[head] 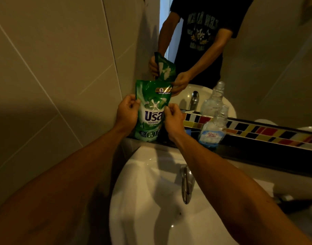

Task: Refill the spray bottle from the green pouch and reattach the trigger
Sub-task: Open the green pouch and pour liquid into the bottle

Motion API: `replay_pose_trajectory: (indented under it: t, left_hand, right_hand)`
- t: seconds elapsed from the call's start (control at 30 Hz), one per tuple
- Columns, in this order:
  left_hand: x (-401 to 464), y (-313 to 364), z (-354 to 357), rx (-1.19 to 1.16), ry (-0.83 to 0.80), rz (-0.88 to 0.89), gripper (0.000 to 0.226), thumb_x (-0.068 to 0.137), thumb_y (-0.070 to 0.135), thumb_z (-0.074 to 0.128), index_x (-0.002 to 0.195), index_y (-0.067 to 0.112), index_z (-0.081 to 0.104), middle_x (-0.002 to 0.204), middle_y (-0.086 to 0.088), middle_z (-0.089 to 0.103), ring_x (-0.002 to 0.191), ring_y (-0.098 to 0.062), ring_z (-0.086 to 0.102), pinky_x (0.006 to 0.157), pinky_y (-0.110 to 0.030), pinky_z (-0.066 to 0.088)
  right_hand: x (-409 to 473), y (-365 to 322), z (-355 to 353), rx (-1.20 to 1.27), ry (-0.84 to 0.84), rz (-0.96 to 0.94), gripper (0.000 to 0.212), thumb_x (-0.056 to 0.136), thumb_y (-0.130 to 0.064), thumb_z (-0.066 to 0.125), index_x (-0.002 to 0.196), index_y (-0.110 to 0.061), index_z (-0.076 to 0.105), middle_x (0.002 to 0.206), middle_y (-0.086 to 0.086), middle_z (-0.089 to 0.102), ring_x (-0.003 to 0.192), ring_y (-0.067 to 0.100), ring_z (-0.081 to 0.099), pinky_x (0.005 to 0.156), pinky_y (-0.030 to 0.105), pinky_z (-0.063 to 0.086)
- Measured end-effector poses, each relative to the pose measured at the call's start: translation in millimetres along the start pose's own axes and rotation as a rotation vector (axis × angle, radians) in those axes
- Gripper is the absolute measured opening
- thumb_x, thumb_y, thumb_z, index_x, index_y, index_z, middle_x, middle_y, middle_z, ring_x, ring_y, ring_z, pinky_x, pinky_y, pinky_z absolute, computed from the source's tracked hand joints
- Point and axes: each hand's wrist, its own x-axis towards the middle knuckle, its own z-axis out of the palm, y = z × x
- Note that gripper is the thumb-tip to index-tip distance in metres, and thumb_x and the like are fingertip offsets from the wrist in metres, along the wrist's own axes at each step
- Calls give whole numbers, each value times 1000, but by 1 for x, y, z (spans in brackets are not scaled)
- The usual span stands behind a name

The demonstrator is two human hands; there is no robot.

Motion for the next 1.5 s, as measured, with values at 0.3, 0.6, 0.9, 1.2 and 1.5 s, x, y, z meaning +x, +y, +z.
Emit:
replay_pose_trajectory:
  t: [0.3,0.6,0.9,1.2,1.5]
  left_hand:
    - [-35,74,54,-50,-237,-24,11,102,21,50,103,17,60,108,-10,71,99,-31,71,76,-43,61]
    - [-43,118,106,35,-301,-23,5,98,17,56,99,15,61,98,-12,67,89,-25,68,81,-48,61]
    - [-39,124,122,174,-274,29,16,97,10,57,85,20,57,89,-6,64,86,-25,65,79,-44,59]
    - [-34,127,125,259,-292,92,17,96,5,59,111,14,57,82,-4,65,70,-16,66,62,-27,58]
    - [-24,133,132,283,-322,87,21,96,3,58,116,12,58,78,-1,63,68,-13,65,63,-28,56]
  right_hand:
    - [-77,-24,-78,194,-73,151,34,107,-50,44,137,-33,45,122,-19,60,113,11,57,102,52,43]
    - [-108,-19,-115,177,-48,-63,93,88,-12,81,157,-43,27,143,-3,62,127,17,64,92,39,61]
    - [-118,-17,-115,217,7,-72,100,94,-16,76,164,-43,10,150,-1,56,131,16,60,92,33,61]
    - [-120,-18,-102,223,-5,-44,93,96,-25,74,161,-49,12,149,1,57,129,18,63,104,51,55]
    - [-118,-25,-96,263,-18,29,98,96,-30,72,161,-49,1,154,4,52,131,25,60,99,61,55]
